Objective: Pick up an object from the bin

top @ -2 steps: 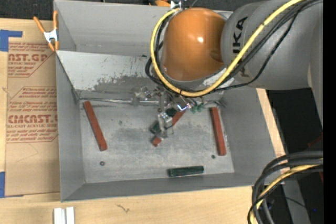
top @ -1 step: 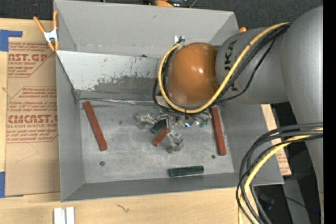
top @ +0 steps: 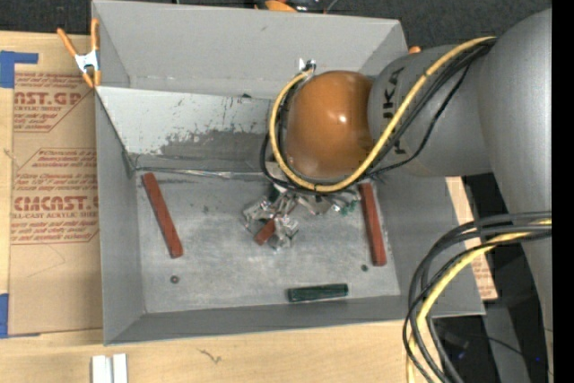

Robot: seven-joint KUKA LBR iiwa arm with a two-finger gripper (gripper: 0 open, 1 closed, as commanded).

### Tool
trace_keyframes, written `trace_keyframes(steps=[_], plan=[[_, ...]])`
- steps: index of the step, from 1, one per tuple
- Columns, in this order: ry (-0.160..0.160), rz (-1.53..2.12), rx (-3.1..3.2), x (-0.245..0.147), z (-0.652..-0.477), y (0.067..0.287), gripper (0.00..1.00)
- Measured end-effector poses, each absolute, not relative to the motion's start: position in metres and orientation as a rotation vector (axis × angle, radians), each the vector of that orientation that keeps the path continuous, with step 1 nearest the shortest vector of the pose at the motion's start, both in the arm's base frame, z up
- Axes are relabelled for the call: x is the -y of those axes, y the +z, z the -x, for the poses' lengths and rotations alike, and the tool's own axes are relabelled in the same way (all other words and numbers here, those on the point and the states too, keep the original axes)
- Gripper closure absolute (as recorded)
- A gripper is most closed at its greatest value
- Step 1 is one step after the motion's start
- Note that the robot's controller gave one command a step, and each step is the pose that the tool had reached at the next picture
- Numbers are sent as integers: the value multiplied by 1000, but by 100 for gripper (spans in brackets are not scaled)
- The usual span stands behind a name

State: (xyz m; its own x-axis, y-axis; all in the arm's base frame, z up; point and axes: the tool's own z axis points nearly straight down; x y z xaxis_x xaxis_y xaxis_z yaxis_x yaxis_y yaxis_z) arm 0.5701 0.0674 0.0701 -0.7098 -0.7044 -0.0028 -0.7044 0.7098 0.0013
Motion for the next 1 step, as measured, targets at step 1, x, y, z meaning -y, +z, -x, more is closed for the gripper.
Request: trace_keyframes(steps=[1], plan=[[-2,1637,-2671,-86,-572,221,100]])
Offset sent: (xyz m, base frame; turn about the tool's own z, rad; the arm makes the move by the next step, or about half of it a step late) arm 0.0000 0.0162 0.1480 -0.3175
